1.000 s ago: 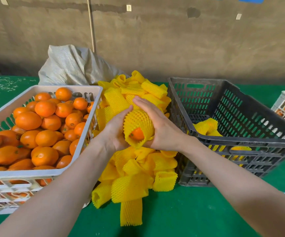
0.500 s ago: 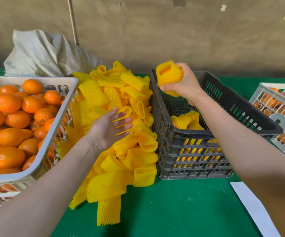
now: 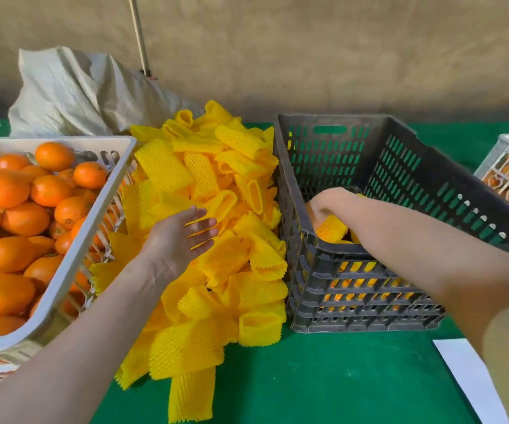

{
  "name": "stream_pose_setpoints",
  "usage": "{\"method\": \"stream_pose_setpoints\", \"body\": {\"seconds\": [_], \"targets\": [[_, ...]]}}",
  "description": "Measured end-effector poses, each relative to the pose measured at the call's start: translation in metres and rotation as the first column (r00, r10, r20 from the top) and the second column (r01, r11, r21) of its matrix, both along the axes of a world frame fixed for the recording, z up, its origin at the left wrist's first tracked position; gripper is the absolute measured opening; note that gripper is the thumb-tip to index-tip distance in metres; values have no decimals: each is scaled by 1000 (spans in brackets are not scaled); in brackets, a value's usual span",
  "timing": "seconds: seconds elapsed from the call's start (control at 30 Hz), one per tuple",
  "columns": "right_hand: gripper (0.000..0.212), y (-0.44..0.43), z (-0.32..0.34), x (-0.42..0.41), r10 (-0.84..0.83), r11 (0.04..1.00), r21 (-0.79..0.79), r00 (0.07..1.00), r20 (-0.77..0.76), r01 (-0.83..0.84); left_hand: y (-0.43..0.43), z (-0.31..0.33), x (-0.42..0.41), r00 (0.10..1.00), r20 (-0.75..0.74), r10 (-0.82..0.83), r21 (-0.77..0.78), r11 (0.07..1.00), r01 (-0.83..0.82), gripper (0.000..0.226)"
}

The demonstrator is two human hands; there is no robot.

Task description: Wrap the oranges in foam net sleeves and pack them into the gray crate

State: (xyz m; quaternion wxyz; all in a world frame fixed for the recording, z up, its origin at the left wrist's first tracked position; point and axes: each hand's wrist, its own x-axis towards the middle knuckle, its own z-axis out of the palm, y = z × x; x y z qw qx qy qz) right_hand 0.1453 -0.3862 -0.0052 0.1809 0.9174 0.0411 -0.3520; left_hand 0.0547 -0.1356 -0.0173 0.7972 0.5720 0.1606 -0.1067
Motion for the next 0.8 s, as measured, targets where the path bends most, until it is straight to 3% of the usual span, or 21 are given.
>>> {"method": "stream_pose_setpoints", "body": {"seconds": [0.1, 0.17, 0.2, 0.27, 0.33, 0.4, 0.47, 0.5, 0.57, 0.67, 0.73, 0.8], "targets": [[71, 0, 1, 0, -2, 999, 39, 1000, -4, 2, 1, -6, -2, 999, -29, 20, -25, 999, -20, 20], [82, -3, 8, 2, -111, 981, 158, 994, -19, 113, 5, -10, -6, 999, -36, 32, -32, 999, -33, 20], [87, -5, 14, 2, -167, 963, 219, 986, 16, 159, 8, -10, -8, 999, -36, 39, -37, 999, -41, 19], [77, -8, 26, 1, -234, 929, 346, 932, 278, 130, 15, -8, -11, 998, -32, 55, -48, 997, -57, 19], [47, -6, 41, 1, -315, 877, 480, 718, 620, -31, 23, -5, -13, 997, -29, 71, -54, 996, -73, 18], [19, 11, 59, -9, -403, 784, 557, 459, 792, -273, 30, -2, -14, 996, -31, 82, -64, 994, -84, 17], [15, 46, 71, -22, -368, 723, 527, 397, 841, -446, 37, 1, -16, 995, -35, 92, -79, 992, -95, 16], [18, 66, 70, -26, -323, 693, 523, 435, 840, -495, 39, 2, -17, 995, -36, 98, -84, 991, -101, 16], [22, 108, 55, -30, -201, 657, 559, 597, 777, -506, 44, 2, -19, 993, -33, 110, -90, 990, -112, 14], [37, 149, 12, -23, -95, 735, 601, 831, 548, -313, 53, 3, -25, 992, -19, 122, -95, 988, -123, 13], [47, 159, -16, -12, -138, 789, 594, 897, 421, -157, 61, 3, -30, 991, -2, 134, -100, 986, -134, 14], [51, 161, -35, -3, -231, 796, 603, 899, 371, -44, 71, 3, -35, 989, 16, 147, -115, 983, -144, 15]]}}
